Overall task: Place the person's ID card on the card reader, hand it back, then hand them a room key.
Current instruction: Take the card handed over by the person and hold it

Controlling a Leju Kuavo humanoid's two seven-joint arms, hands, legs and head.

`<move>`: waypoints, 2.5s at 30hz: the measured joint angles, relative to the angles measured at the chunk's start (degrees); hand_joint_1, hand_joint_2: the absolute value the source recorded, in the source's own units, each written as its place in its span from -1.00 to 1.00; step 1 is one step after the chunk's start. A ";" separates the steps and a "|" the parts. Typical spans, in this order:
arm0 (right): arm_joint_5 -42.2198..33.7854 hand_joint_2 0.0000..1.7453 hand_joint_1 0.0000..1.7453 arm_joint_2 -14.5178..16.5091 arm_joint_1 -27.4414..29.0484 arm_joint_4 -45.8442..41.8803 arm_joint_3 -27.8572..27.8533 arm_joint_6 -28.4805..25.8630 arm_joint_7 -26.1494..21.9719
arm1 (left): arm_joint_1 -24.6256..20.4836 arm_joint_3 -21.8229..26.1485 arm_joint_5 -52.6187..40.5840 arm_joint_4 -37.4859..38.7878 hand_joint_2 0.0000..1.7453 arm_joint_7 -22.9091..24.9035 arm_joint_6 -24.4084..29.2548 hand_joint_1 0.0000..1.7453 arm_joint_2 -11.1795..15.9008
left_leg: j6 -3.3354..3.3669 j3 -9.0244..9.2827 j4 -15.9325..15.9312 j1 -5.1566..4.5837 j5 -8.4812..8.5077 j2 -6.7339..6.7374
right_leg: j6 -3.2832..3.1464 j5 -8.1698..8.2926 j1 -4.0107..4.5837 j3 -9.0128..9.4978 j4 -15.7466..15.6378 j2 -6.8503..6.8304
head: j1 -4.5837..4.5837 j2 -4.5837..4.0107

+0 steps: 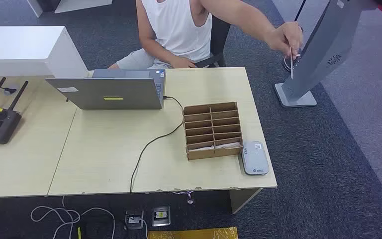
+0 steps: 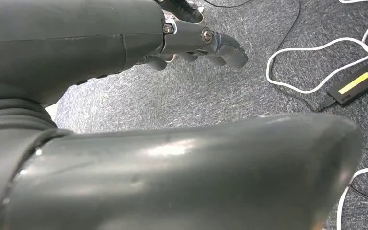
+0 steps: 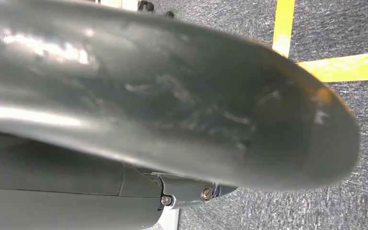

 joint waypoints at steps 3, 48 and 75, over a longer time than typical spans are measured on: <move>-0.71 -1.00 -1.00 -0.01 0.01 0.00 0.00 -1.04 0.01 | 0.00 0.00 0.02 0.00 -1.00 0.00 -0.03 -1.00 -0.01 | 0.00 0.00 0.00 0.00 0.00 0.00 | 0.00 0.00 0.00 0.00 0.00 0.00 | -0.01 0.00; -58.71 1.00 -1.00 -20.87 -53.64 -35.36 48.04 -18.78 -20.08 | -3.28 -1.90 -6.13 -0.03 -1.00 -3.23 -0.21 -1.00 0.22 | 0.38 -0.50 0.04 -0.54 0.46 0.30 | 0.39 0.47 -0.54 -0.54 0.28 0.29 | -0.02 0.00; -36.69 1.00 -1.00 -6.74 -55.85 -44.49 90.69 -14.63 -29.01 | -4.66 -3.34 -5.50 -0.07 -1.00 -4.12 -3.14 -1.00 1.62 | 0.12 -0.89 0.05 -0.31 0.76 -0.52 | 0.32 0.49 -0.31 -0.76 0.35 -0.47 | 0.01 0.00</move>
